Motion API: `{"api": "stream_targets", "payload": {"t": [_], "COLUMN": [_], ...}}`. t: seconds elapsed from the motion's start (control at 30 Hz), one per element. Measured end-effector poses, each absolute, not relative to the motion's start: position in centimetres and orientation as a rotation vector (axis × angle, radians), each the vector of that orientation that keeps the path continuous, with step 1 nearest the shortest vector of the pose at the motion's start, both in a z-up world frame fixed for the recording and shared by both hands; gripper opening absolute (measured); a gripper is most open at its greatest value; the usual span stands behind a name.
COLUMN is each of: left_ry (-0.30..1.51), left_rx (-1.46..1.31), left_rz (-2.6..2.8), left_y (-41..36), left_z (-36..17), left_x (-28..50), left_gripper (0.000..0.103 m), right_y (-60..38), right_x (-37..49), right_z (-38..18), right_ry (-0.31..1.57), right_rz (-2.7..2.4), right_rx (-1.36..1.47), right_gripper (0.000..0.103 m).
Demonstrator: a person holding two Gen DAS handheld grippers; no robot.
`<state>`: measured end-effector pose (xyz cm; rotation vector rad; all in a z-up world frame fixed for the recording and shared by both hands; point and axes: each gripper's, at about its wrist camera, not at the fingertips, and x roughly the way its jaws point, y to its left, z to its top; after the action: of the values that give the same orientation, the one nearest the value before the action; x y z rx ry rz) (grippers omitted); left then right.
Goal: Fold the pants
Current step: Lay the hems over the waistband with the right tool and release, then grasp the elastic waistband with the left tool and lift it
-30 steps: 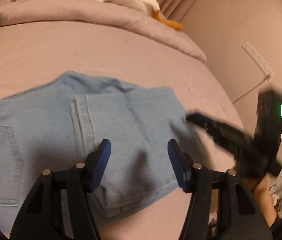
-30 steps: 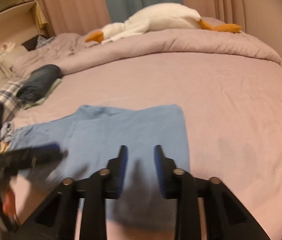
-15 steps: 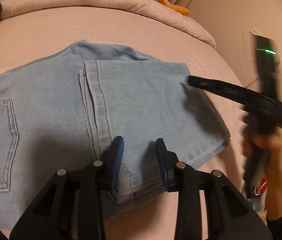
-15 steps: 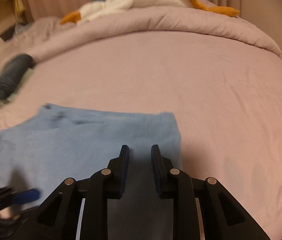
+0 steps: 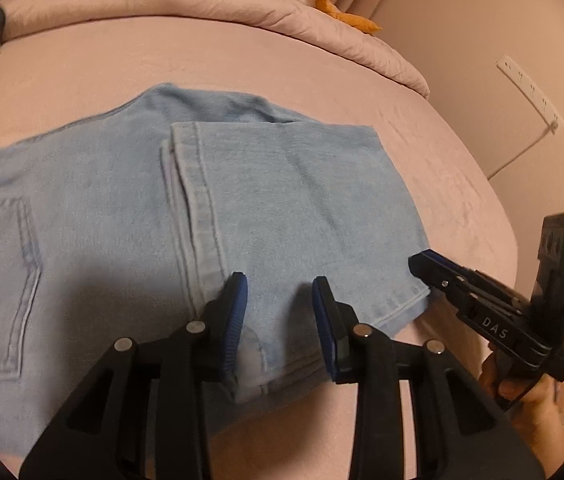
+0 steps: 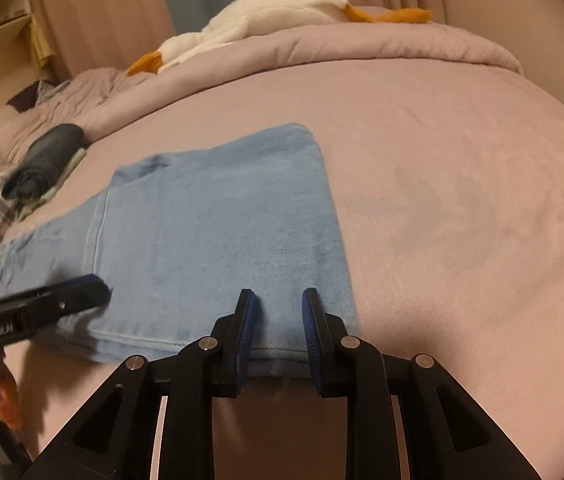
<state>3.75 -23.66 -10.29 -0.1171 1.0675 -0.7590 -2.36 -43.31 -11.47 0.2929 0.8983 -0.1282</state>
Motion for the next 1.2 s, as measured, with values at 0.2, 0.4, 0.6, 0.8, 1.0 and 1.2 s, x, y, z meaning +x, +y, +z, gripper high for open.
{"api": "stream_targets", "payload": {"t": [0.2,0.4,0.6,0.8,1.0,1.2], "left_ry": [0.993,0.971,1.012,0.996,0.964,0.896], "left_rx": [-0.244,-0.484,-0.77,-0.866,-0.874,-0.845], "left_rz": [-0.669,-0.568,-0.444,-0.406,-0.338,-0.257], "left_y": [-16.4,-6.3,0.1,0.2,0.0,-1.0], "left_z": [-8.1,-8.5,-11.1,-11.4,-11.4,-11.4], "left_x": [-0.4,-3.9,-4.5,-3.1,-0.6,2.1], "left_gripper": [0.078,0.079,0.079,0.079,0.079,0.091], "right_y": [-42.3,-40.3,-37.9,-35.1,-33.5,-32.4], "right_x": [-4.9,-6.6,-6.5,-5.9,-5.7,-4.9], "right_z": [-9.3,-8.8,-8.8,-8.5,-8.3,-8.3], "right_ry": [0.837,0.827,0.849,0.868,0.879,0.891], "right_rz": [-0.119,-0.006,0.081,0.157,0.187,0.214], "right_rx": [0.403,0.446,0.431,0.387,0.356,0.337], "right_gripper": [0.047,0.047,0.047,0.047,0.047,0.047]}}
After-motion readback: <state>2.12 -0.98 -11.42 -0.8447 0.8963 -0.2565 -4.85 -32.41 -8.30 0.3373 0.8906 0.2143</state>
